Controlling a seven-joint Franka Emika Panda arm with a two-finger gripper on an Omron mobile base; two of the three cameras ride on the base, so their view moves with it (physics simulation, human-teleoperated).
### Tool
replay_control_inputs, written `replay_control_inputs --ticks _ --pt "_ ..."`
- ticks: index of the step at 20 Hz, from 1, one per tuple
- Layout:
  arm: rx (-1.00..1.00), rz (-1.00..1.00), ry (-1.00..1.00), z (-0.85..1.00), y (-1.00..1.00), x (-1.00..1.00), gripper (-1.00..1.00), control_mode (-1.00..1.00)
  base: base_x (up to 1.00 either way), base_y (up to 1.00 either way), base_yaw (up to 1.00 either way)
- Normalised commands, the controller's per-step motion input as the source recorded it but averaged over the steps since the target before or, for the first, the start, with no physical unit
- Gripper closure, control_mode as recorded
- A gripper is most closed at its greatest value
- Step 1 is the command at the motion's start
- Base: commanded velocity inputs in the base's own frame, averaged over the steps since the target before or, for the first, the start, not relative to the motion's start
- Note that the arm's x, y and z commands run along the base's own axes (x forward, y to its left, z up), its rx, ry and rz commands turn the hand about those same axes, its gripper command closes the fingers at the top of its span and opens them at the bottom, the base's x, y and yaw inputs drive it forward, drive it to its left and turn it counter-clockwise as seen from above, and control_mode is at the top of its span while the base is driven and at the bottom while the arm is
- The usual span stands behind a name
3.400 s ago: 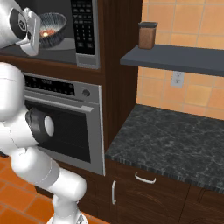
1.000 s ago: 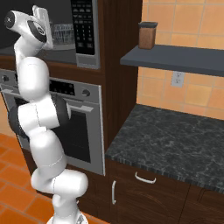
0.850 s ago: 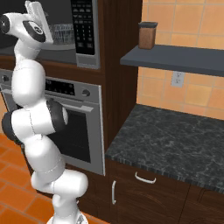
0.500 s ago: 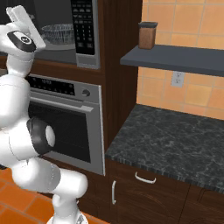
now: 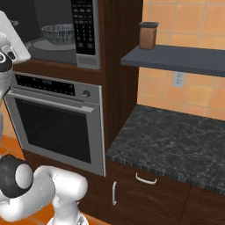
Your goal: Open the microwave, place the bowl with waffle inside the microwave, then close the microwave door and turn it on.
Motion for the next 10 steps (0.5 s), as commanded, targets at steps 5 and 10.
replay_control_inputs --ticks 5,10 --pt "0.02 -0.18 0.00 -0.57 0.00 -1.00 -1.00 -1.00 0.00 0.00 0.00" --pt "-0.17 -0.28 -0.01 -0.71 -0.16 -1.00 -1.00 -1.00 0.00 0.00 0.00"
